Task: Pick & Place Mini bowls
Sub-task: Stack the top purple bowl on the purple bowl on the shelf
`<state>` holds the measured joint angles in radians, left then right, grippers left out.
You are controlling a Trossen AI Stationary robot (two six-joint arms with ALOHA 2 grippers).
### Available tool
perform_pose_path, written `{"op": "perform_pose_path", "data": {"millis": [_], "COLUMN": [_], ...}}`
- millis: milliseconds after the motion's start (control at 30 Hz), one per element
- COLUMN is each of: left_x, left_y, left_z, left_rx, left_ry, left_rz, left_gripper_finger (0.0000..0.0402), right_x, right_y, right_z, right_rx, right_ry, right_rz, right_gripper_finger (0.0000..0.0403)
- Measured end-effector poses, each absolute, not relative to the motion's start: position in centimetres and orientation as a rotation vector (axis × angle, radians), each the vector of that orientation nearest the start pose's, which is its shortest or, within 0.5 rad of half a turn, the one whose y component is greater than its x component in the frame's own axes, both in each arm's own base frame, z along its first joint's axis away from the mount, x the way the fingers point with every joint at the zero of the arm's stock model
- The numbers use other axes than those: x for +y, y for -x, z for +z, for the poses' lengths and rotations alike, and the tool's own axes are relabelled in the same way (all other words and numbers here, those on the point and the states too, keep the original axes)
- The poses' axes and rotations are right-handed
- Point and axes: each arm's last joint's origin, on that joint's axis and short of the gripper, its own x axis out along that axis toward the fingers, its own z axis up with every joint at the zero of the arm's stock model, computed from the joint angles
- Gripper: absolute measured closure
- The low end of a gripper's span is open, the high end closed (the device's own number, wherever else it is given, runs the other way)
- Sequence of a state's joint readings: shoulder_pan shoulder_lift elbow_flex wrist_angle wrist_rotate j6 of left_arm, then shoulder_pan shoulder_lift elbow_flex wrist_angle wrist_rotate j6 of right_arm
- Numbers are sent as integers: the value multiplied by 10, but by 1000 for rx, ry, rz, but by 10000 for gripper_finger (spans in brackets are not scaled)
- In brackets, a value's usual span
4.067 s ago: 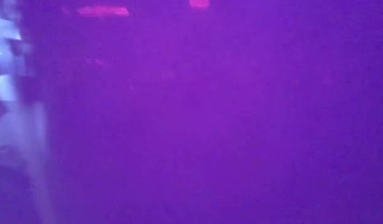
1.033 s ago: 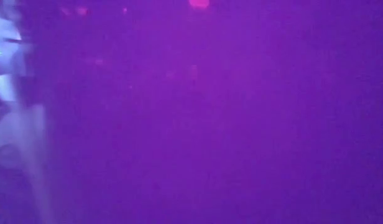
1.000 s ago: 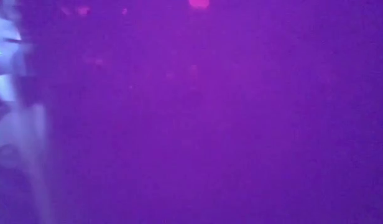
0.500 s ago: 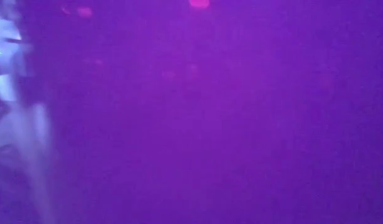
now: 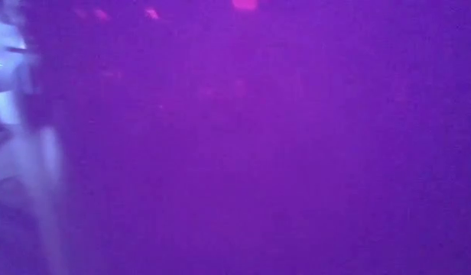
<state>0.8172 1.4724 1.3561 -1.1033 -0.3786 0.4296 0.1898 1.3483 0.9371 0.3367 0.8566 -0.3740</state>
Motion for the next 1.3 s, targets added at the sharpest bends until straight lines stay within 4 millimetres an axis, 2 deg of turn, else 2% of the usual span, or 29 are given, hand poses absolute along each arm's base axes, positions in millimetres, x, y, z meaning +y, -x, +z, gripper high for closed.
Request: {"op": "perform_pose_path", "data": {"millis": [300, 567, 967, 1300], "left_x": [227, 247, 252, 260], "left_y": [-172, -160, -162, -168], "left_z": [295, 288, 286, 273], "left_rx": [1615, 1652, 1654, 1686], "left_ry": [-206, -191, -196, -179], "left_rz": [532, 579, 658, 680], "left_gripper_finger": [401, 401, 401, 401], "right_x": [35, 34, 34, 34], "right_y": [-296, -296, -296, -295], "right_z": [309, 309, 309, 307], "right_rx": [205, 205, 204, 220], "right_ry": [396, 383, 379, 389], "right_rz": [-644, -645, -646, -643], "right_gripper_finger": [204, 204, 204, 204]}}
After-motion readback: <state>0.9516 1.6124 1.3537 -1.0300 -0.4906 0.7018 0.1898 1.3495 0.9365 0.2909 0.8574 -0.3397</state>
